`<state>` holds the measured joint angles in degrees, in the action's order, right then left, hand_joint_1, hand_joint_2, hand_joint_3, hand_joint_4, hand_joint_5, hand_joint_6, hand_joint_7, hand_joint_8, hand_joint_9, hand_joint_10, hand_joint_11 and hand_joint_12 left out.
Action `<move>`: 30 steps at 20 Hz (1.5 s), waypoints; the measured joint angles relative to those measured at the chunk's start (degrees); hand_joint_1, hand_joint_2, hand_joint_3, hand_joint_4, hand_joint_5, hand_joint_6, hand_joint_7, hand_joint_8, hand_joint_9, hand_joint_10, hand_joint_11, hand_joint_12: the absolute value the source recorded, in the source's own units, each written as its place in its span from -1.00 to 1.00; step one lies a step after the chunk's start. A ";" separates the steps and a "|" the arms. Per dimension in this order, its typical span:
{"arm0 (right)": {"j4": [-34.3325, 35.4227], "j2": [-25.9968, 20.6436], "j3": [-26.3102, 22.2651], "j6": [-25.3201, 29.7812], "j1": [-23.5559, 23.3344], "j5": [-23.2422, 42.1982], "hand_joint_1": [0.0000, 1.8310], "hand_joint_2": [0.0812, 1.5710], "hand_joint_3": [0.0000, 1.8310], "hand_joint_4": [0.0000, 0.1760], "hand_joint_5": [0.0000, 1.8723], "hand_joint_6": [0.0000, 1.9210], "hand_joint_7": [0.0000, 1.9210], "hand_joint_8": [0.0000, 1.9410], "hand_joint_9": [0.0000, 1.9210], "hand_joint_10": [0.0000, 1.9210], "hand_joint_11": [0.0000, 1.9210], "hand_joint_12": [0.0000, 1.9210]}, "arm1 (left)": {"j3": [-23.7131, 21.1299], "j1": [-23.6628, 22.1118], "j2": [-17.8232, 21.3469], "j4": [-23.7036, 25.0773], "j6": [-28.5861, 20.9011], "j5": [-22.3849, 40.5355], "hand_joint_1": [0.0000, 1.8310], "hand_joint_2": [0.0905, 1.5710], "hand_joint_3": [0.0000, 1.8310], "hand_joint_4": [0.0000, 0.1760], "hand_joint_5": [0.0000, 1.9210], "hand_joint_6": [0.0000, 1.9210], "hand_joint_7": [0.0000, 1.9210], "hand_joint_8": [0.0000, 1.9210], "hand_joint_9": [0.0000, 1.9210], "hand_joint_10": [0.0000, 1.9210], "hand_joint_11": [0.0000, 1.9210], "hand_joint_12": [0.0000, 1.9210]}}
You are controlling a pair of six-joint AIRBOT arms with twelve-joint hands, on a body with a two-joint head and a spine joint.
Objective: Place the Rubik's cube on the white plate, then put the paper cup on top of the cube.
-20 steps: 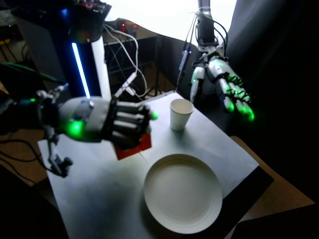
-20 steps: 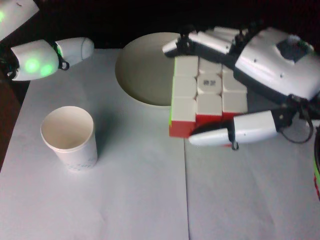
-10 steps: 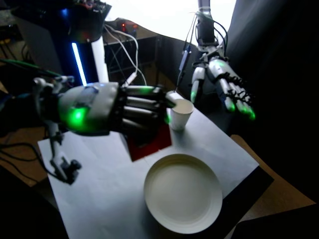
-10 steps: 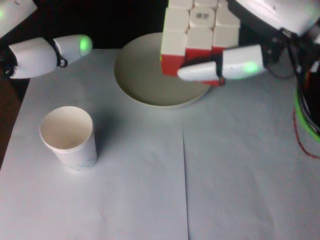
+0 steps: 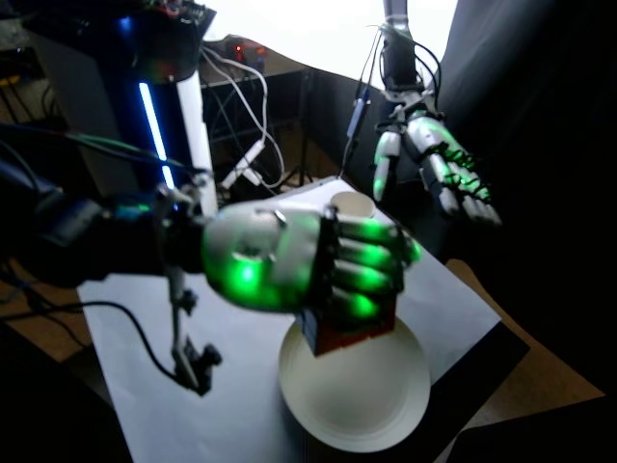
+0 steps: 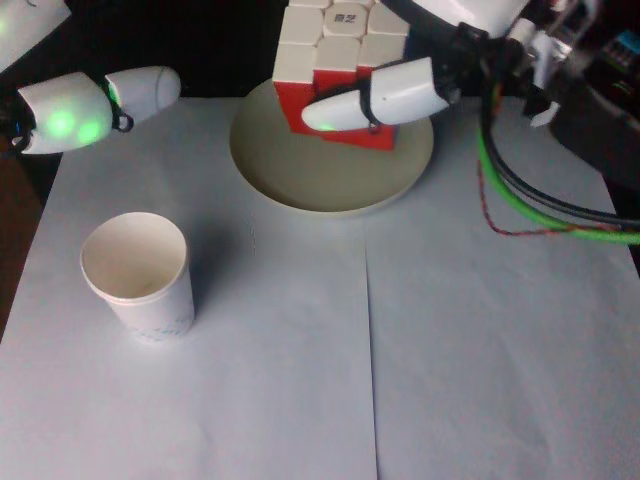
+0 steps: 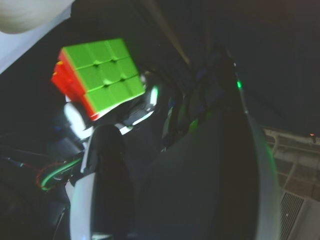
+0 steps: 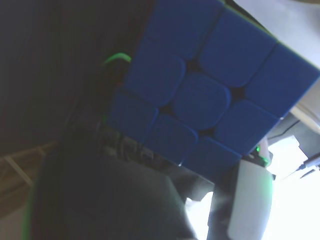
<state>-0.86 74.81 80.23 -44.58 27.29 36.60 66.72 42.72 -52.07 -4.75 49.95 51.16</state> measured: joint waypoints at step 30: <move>4.92 -13.94 -13.51 -4.02 5.35 8.02 -0.37 0.40 -1.00 -0.43 -1.00 -1.00 -1.00 -1.00 -0.95 -0.99 -1.00 -0.40 | -1.95 2.86 1.66 -1.73 -0.02 3.10 -0.42 0.50 -1.00 0.02 -1.00 -1.00 -1.00 -1.00 -1.00 -1.00 -1.00 -1.00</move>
<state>4.05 60.86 66.72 -48.60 32.64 44.62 64.77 45.58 -50.41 -6.48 49.93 54.26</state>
